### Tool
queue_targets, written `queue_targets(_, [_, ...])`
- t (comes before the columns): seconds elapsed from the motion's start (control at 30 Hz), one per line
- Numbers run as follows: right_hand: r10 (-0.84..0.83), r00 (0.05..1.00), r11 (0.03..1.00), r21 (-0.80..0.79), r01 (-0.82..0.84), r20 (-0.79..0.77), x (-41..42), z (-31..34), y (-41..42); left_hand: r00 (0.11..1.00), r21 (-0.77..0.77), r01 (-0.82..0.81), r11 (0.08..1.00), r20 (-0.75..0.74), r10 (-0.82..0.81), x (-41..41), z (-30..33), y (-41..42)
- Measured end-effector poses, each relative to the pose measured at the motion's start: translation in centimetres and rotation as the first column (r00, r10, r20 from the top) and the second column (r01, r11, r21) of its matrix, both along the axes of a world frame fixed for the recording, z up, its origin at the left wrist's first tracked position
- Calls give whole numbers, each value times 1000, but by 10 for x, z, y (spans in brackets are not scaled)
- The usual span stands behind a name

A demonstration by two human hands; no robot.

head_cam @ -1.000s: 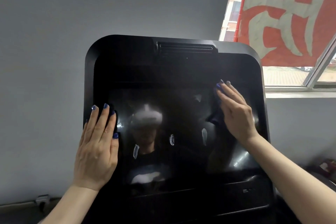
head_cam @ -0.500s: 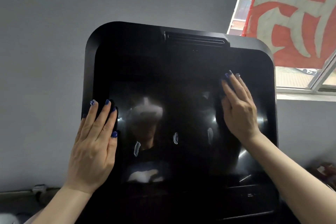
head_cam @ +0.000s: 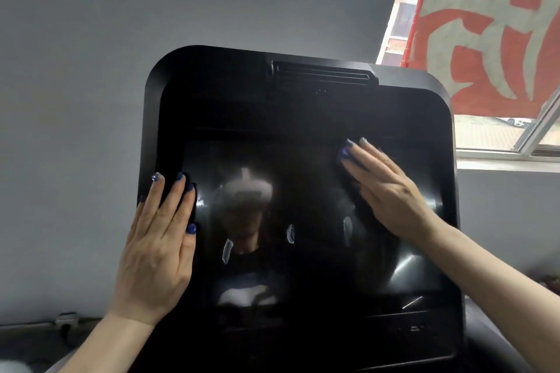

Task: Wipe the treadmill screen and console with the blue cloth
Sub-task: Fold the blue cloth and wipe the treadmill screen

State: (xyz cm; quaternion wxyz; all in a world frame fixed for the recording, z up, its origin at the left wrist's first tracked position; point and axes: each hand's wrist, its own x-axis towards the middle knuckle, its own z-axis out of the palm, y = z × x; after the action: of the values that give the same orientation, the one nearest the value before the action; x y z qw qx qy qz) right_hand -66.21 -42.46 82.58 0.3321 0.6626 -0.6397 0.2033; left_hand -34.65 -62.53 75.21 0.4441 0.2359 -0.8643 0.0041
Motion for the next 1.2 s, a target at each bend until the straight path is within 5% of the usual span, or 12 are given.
queue_targets(0.27, [4, 995, 993, -120, 8, 100, 17, 15, -35, 1000, 1, -2, 1000, -31, 2, 0, -1, 0])
queue_targets(0.47, [75, 993, 992, 110, -65, -92, -1, 17, -5, 1000, -7, -10, 1000, -22, 10, -1, -2, 0])
queue_targets(0.63, [22, 1000, 1000, 4, -22, 1, 19, 23, -36, 1000, 9, -5, 1000, -12, 5, 1, -4, -2])
queue_targets(0.83, [113, 985, 970, 227, -81, -129, -5, 21, -6, 1000, -12, -6, 1000, 1, 6, 1, -2, 0])
queue_targets(1.03, [22, 996, 993, 121, -12, -82, 20, 23, -30, 1000, -15, -7, 1000, -10, 7, 0, -3, -2])
queue_targets(1.2, [87, 983, 970, 239, -47, -159, 14, 24, -24, 1000, -28, -5, 1000, 8, 5, 2, -3, -1])
